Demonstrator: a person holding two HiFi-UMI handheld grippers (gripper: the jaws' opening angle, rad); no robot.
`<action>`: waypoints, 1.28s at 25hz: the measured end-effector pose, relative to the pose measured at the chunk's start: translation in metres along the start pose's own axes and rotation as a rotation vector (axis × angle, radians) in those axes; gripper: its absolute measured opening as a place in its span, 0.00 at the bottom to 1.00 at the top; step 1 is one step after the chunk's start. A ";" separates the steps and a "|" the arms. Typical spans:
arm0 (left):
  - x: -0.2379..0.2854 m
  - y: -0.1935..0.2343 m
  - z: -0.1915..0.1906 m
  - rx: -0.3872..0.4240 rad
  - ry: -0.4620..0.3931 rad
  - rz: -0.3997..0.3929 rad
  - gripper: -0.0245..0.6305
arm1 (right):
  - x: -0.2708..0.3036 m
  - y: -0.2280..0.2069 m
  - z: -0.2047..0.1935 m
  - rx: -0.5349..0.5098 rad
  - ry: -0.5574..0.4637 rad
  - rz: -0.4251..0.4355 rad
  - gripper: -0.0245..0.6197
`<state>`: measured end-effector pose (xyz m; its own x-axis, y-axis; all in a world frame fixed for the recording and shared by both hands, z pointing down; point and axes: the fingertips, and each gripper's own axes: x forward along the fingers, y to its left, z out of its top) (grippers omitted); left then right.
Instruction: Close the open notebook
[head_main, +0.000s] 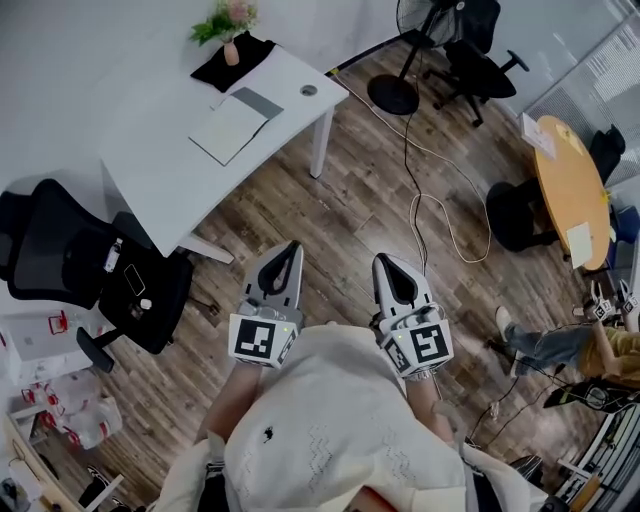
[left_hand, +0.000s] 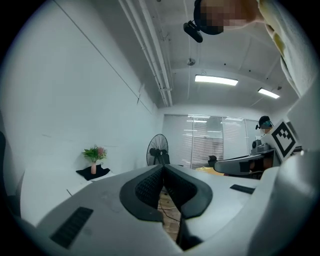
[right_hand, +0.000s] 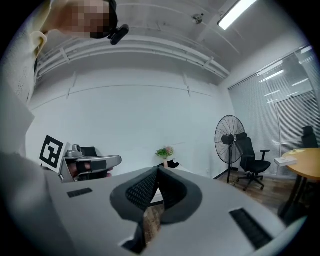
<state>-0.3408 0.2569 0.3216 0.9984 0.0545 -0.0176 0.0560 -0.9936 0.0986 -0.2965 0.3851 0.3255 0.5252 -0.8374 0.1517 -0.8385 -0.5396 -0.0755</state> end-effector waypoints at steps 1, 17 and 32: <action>0.005 0.005 0.001 0.006 0.000 -0.009 0.06 | 0.006 -0.002 0.001 0.001 0.003 -0.009 0.04; 0.056 0.079 0.001 0.017 0.013 -0.104 0.06 | 0.094 -0.002 0.005 0.035 0.018 -0.100 0.04; 0.063 0.135 -0.003 -0.014 0.026 -0.075 0.06 | 0.148 0.016 0.004 0.041 0.041 -0.092 0.04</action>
<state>-0.2704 0.1262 0.3365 0.9913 0.1319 0.0002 0.1310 -0.9851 0.1115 -0.2314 0.2521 0.3431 0.5922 -0.7806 0.1998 -0.7802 -0.6175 -0.0998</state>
